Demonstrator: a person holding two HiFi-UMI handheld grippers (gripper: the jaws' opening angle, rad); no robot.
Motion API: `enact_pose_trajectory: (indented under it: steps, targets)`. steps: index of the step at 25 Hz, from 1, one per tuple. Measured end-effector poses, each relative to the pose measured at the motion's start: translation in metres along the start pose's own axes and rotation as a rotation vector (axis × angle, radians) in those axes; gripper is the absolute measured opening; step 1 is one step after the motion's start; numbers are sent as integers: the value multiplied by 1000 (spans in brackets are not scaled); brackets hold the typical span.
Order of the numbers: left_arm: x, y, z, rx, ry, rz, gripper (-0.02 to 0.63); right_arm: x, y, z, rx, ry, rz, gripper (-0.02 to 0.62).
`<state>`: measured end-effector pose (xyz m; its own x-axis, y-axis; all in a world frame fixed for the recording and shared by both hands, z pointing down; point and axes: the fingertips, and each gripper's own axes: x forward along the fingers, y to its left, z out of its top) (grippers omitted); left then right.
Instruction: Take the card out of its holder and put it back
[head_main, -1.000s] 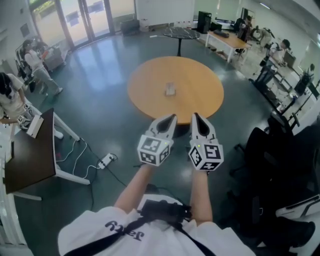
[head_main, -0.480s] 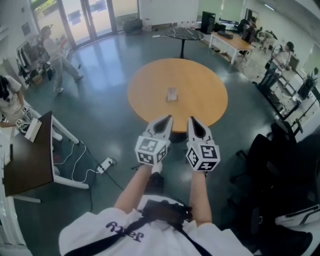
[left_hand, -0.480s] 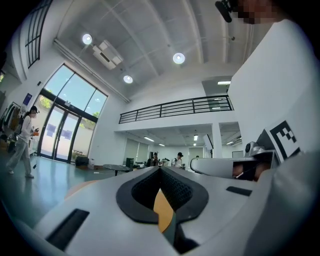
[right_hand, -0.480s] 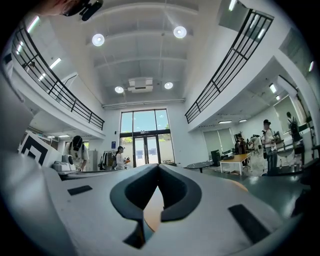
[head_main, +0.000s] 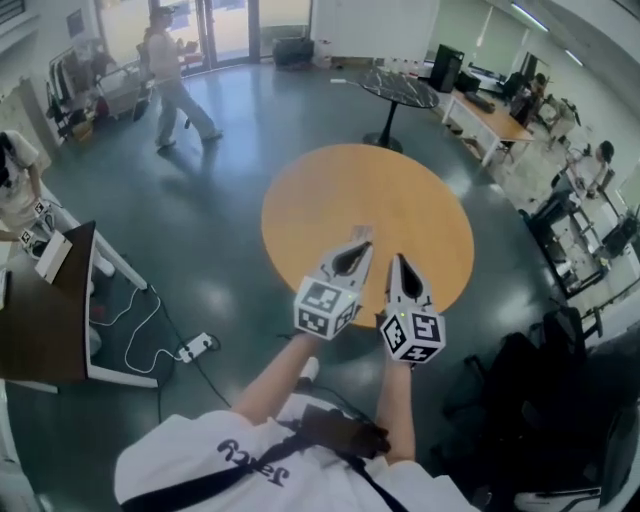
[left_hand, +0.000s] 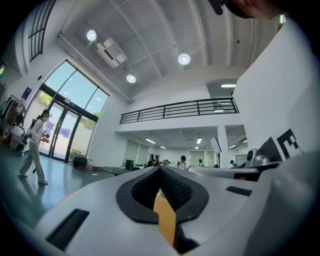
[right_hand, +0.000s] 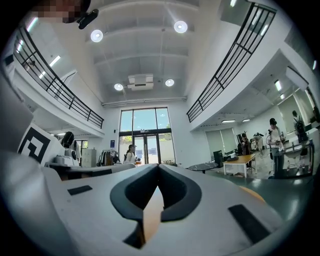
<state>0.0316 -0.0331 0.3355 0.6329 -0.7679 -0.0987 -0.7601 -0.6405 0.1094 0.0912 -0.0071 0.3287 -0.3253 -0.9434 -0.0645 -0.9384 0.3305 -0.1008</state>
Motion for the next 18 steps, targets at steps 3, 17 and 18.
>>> enact_pose_trajectory:
  steps: [3,17,18]
  targets:
    - [32,35,1,-8,-4,16,9,51,-11,1,-9,-1,1,5]
    - [91,120,-45,8,80,106,9,133,-42,-37,15,37,-65,5]
    - [94,120,-52,6,89,101,9,134,-48,-41,6,46,-66,5]
